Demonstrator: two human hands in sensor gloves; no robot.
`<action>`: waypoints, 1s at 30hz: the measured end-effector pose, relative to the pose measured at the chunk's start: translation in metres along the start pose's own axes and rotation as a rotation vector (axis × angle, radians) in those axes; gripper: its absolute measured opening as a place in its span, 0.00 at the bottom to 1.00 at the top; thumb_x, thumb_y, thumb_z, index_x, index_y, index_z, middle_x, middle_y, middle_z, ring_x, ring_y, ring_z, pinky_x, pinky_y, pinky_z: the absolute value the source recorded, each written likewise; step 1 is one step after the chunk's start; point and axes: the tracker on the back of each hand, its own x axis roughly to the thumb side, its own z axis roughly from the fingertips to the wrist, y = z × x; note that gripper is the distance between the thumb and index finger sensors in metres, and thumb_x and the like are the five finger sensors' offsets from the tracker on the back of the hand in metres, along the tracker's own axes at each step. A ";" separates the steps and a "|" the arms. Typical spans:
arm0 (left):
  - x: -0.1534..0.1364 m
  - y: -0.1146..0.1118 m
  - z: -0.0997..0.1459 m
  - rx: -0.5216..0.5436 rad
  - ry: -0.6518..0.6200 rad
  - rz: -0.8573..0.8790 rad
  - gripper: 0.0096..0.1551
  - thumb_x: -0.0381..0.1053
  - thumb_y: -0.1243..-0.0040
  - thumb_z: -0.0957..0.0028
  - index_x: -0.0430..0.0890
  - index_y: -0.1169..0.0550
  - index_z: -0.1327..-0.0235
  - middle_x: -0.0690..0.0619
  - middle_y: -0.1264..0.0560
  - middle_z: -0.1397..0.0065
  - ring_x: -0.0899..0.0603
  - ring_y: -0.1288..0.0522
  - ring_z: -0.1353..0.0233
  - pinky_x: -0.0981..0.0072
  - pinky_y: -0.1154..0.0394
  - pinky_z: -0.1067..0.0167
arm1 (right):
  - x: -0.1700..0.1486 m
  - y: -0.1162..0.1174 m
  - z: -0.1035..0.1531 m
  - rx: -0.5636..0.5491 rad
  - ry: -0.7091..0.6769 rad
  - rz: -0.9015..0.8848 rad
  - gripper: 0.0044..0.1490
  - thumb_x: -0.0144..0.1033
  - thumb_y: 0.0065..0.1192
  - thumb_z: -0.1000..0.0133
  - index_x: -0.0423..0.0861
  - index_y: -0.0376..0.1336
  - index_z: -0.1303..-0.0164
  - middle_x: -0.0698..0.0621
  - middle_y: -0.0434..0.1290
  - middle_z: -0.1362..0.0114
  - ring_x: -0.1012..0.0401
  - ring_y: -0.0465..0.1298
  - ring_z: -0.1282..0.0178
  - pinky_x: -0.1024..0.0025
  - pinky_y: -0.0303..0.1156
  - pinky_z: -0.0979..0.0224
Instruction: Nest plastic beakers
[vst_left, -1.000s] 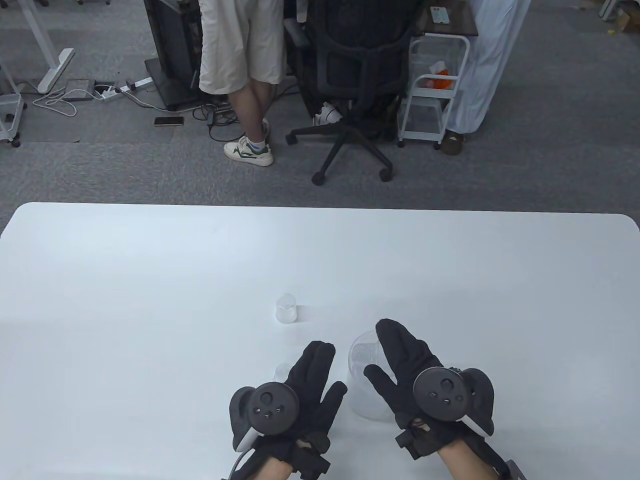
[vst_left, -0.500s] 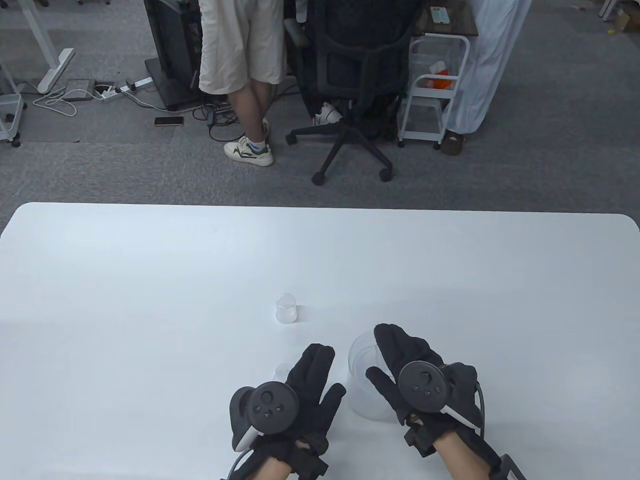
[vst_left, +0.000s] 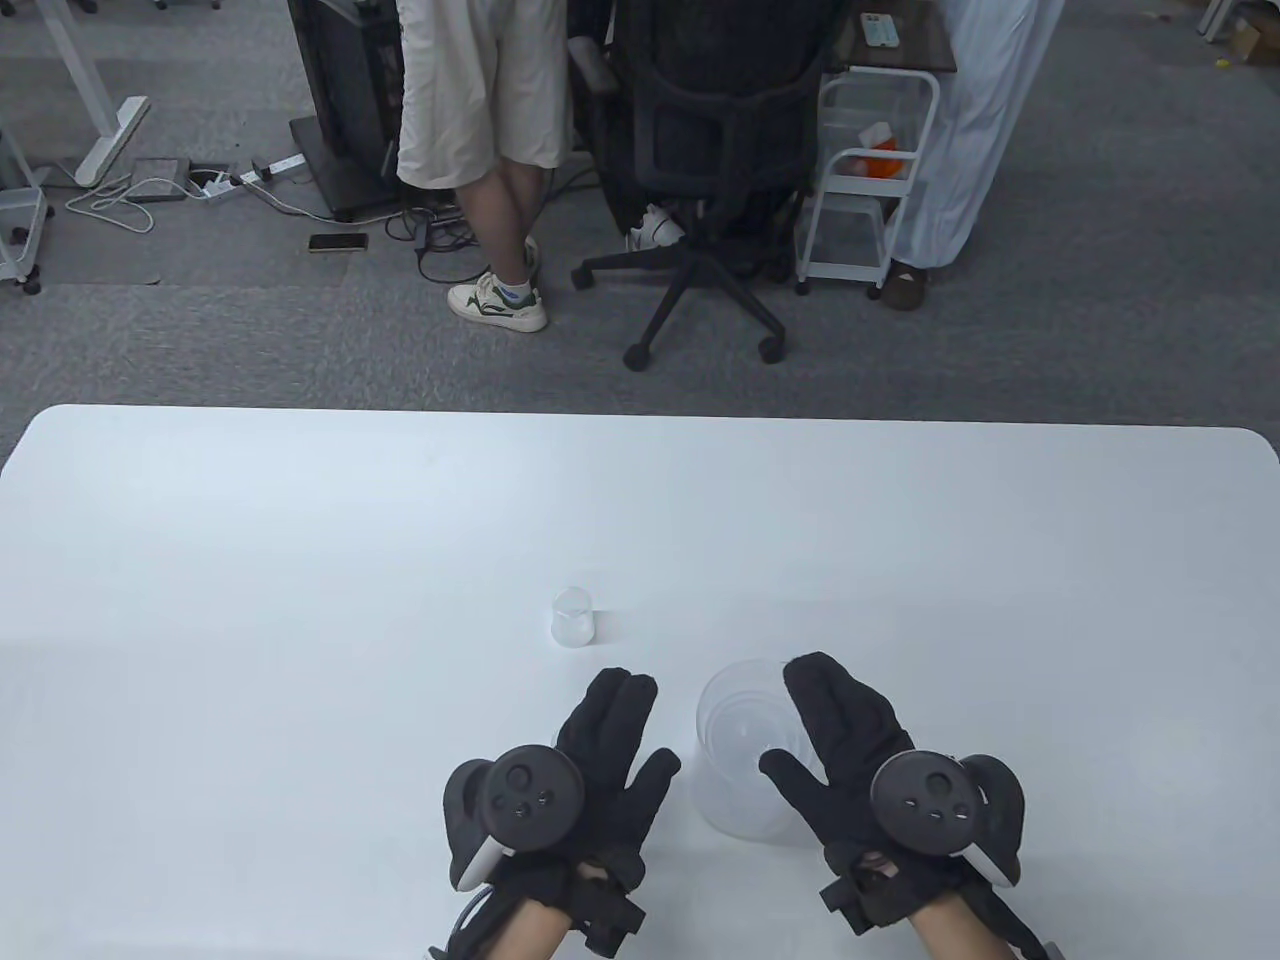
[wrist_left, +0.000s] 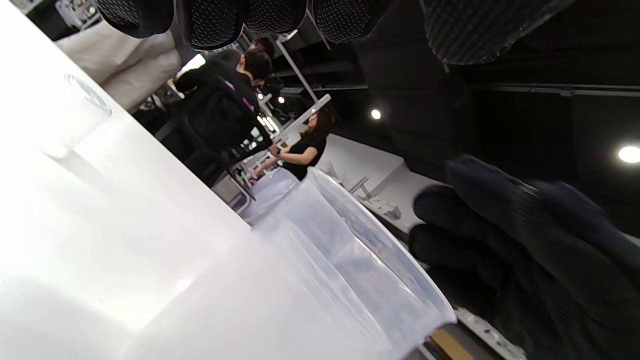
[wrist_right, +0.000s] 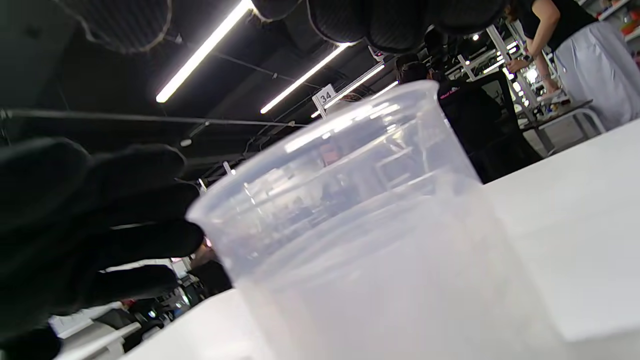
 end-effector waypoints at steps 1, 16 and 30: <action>0.000 0.004 -0.002 0.008 0.011 -0.009 0.41 0.63 0.51 0.47 0.46 0.42 0.24 0.37 0.48 0.19 0.24 0.41 0.22 0.32 0.38 0.32 | -0.003 -0.001 0.004 -0.013 0.002 -0.035 0.50 0.61 0.58 0.46 0.43 0.47 0.22 0.39 0.54 0.15 0.39 0.60 0.21 0.42 0.60 0.26; -0.022 0.043 -0.057 -0.053 0.286 -0.215 0.41 0.60 0.48 0.46 0.46 0.44 0.23 0.37 0.51 0.19 0.24 0.43 0.22 0.33 0.38 0.31 | -0.027 -0.004 0.036 -0.089 0.021 -0.224 0.50 0.61 0.58 0.45 0.43 0.47 0.22 0.39 0.54 0.15 0.39 0.60 0.22 0.41 0.59 0.27; -0.036 0.019 -0.136 -0.150 0.419 -0.383 0.42 0.59 0.47 0.47 0.46 0.45 0.23 0.38 0.51 0.19 0.25 0.43 0.22 0.34 0.39 0.31 | -0.032 -0.009 0.041 -0.106 0.047 -0.241 0.50 0.60 0.58 0.45 0.43 0.47 0.22 0.40 0.55 0.15 0.39 0.60 0.22 0.41 0.59 0.26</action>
